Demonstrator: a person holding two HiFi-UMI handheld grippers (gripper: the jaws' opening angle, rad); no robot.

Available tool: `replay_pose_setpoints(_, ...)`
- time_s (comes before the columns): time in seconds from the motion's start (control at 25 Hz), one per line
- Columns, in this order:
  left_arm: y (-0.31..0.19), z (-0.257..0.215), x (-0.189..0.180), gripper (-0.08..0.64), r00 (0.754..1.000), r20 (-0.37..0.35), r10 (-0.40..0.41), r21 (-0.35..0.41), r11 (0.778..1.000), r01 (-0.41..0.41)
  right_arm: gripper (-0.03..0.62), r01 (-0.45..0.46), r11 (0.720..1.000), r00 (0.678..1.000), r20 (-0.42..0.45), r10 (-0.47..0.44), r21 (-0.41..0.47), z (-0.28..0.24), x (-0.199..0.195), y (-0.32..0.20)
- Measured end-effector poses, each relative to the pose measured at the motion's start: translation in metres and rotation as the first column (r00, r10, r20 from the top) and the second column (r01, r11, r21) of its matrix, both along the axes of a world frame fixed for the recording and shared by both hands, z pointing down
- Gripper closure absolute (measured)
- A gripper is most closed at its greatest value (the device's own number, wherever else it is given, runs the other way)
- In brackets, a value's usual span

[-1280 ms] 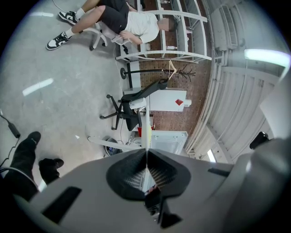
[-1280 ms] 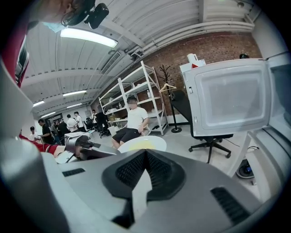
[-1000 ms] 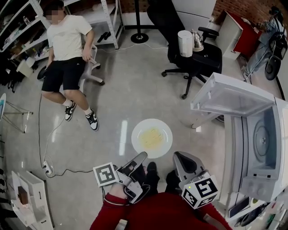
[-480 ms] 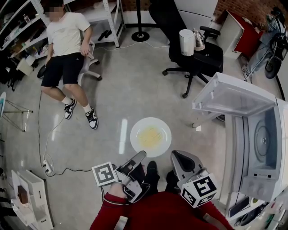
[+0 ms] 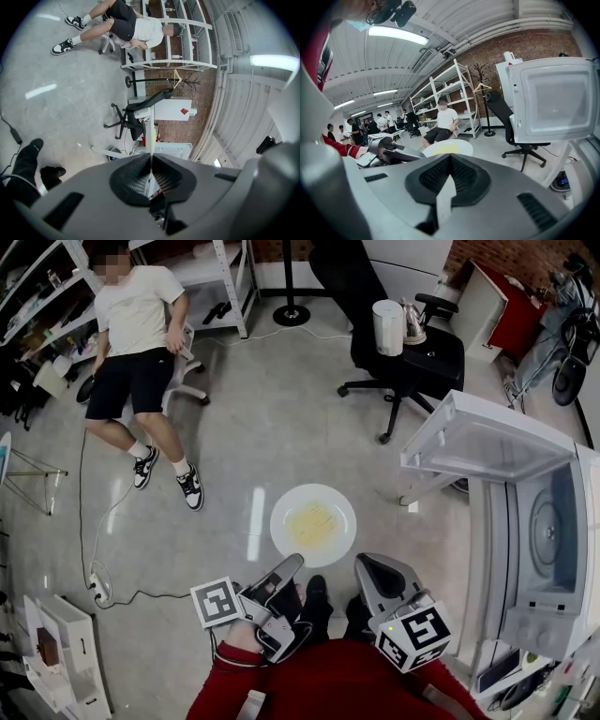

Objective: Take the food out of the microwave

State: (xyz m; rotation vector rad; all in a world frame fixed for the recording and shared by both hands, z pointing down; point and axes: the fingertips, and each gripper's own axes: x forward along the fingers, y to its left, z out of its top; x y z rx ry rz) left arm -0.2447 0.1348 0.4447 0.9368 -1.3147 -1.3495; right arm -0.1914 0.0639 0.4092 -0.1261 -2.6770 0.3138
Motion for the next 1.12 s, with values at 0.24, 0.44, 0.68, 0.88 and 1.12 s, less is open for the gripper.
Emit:
replay_pose_setpoints(0.24,0.0018,0.0004,-0.0018,0.541,1.000,-0.002,-0.008,-0.002,1.000,0.008,0.583,0.016,1.000,1.000,0.005,-0.016,0.009,-0.0009,-0.0026,0.0023)
replay_pose_setpoints(0.44,0.0027,0.0011,-0.0024,0.541,1.000,-0.001,-0.014,0.000,1.000,0.014,0.583,0.020,1.000,1.000,0.002,-0.020,0.007,0.0002,-0.0021,0.0031)
replay_pose_setpoints(0.68,0.0028,-0.0011,-0.0045,0.541,1.000,0.000,-0.014,0.005,1.000,0.014,0.583,0.021,1.000,1.000,0.001,-0.021,0.008,0.0004,-0.0029,0.0039)
replay_pose_setpoints(0.88,0.0057,-0.0014,-0.0045,0.541,1.000,-0.001,-0.019,0.006,1.000,0.019,0.583,0.023,1.000,1.000,0.004,-0.023,0.013,-0.0013,-0.0027,0.0059)
replay_pose_setpoints(1.12,0.0053,-0.0009,-0.0038,0.541,1.000,-0.002,-0.021,0.005,1.000,0.021,0.583,0.023,1.000,1.000,0.003,-0.023,0.011,-0.0011,-0.0004,0.0054)
